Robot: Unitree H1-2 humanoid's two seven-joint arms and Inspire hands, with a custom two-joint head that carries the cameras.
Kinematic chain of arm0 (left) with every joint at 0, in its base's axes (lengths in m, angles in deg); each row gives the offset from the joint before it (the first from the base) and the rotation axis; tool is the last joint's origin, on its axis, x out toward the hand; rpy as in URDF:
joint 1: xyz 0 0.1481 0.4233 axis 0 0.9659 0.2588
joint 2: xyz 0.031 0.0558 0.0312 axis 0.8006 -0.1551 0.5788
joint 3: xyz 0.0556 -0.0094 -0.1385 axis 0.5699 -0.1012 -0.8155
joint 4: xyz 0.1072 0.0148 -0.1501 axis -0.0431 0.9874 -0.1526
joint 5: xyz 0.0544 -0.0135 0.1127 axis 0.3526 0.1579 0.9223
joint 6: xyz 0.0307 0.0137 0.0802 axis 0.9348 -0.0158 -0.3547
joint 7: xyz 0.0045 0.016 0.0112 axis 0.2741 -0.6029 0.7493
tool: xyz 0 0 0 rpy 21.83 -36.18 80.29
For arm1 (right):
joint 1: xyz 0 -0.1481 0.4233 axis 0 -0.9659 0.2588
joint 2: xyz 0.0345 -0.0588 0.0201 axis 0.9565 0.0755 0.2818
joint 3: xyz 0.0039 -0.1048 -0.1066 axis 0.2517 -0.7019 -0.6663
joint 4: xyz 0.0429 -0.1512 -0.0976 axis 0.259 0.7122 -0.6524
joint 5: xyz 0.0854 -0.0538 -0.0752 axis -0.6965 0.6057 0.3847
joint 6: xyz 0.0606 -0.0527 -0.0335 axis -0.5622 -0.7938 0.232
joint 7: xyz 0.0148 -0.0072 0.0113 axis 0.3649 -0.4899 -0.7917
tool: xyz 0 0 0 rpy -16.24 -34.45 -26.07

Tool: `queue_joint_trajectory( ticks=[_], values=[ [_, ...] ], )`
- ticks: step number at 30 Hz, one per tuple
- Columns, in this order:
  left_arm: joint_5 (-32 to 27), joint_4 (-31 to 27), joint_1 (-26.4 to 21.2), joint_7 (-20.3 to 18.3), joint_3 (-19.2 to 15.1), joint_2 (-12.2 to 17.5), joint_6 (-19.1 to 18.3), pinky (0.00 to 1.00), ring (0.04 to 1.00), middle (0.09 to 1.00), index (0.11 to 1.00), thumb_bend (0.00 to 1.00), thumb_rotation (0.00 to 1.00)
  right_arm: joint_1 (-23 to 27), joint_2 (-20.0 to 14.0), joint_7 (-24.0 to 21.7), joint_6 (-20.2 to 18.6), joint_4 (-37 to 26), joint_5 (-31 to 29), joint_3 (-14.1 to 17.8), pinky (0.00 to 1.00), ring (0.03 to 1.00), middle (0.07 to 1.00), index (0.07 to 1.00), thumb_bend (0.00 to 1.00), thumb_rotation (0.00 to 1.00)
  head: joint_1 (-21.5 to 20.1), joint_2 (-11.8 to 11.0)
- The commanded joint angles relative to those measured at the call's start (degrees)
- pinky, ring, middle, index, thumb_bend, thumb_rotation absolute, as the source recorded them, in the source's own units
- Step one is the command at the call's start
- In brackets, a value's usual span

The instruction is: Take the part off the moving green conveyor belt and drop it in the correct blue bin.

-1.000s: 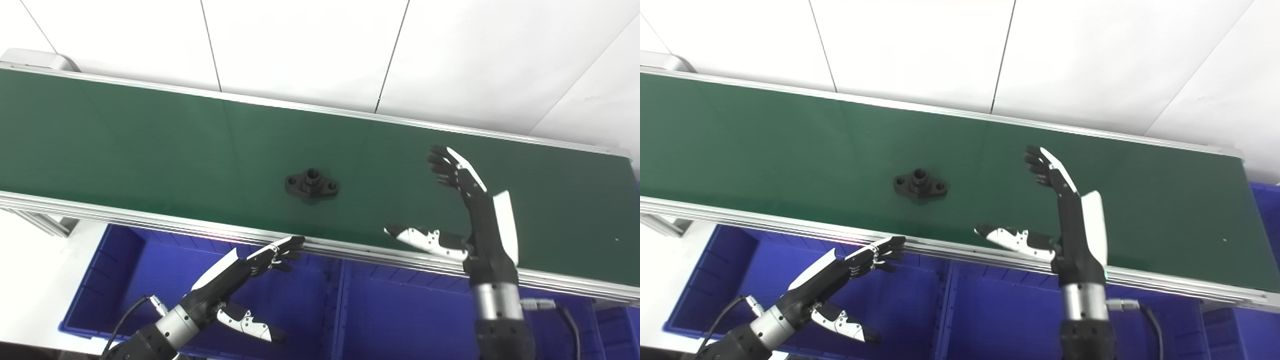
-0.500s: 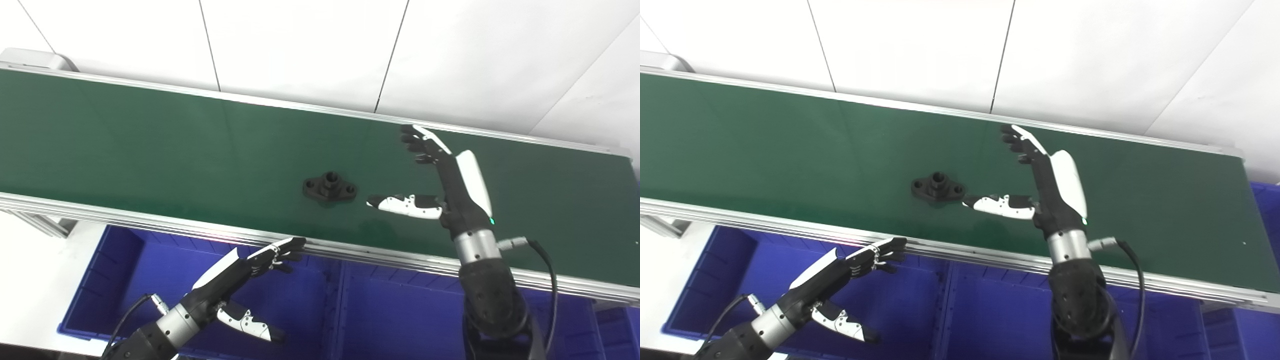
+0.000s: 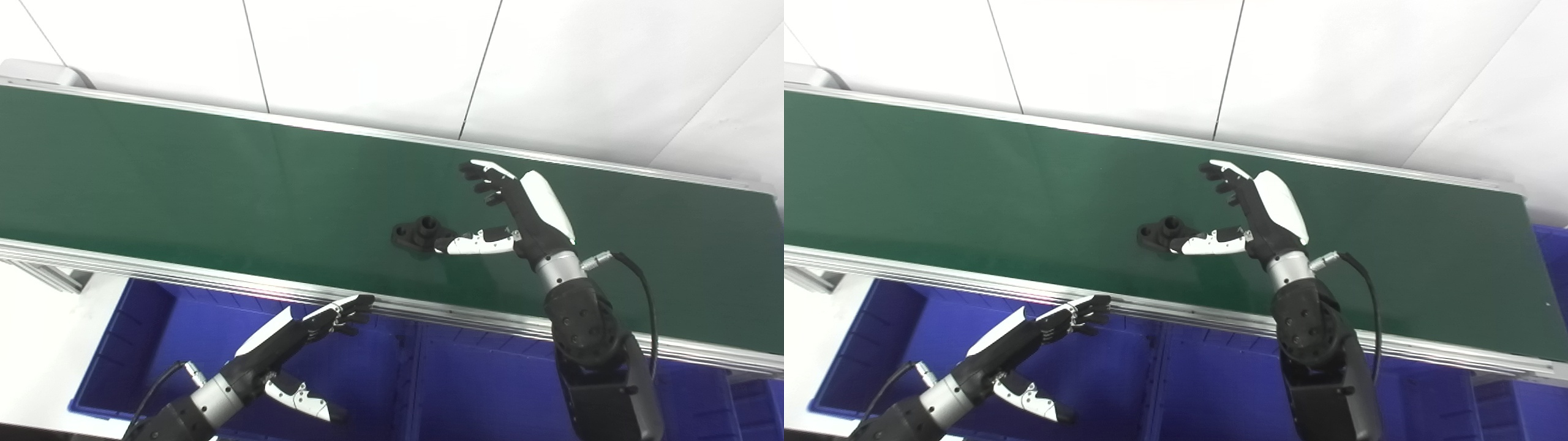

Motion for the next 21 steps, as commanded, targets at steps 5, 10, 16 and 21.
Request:
queue_joint_trajectory(
  ticks=[5,10,16,21],
  values=[
    [-0.57,-0.89,-0.49,-0.22,-0.09,0.61,2.32,0.81,0.879,0.921,0.932,0.77,0.27,2.53,-1.53,0.57,1.50,2.78,0.50,-1.59,0.67,0.744,0.775,0.792,0.84,0.19,-0.67,-0.09],
    [-1.38,-1.08,-0.35,-0.53,-0.19,0.73,2.23,0.80,0.877,0.922,0.931,0.77,0.27,2.02,-2.06,2.17,2.54,5.30,0.67,-2.60,0.66,0.725,0.764,0.767,0.83,0.13,-0.92,0.18],
    [-1.28,-1.12,-0.28,-0.51,-0.32,0.83,2.46,0.78,0.873,0.922,0.932,0.77,0.27,1.28,-3.11,3.73,3.28,7.56,1.83,-4.47,0.63,0.703,0.749,0.759,0.79,0.08,-1.12,0.33],
    [-0.87,-1.28,-0.21,-0.35,-0.44,0.92,2.51,0.77,0.864,0.919,0.932,0.77,0.28,0.68,-4.40,5.38,4.73,9.38,3.00,-6.13,0.58,0.655,0.726,0.742,0.78,0.03,-1.31,0.55]
  ],
)
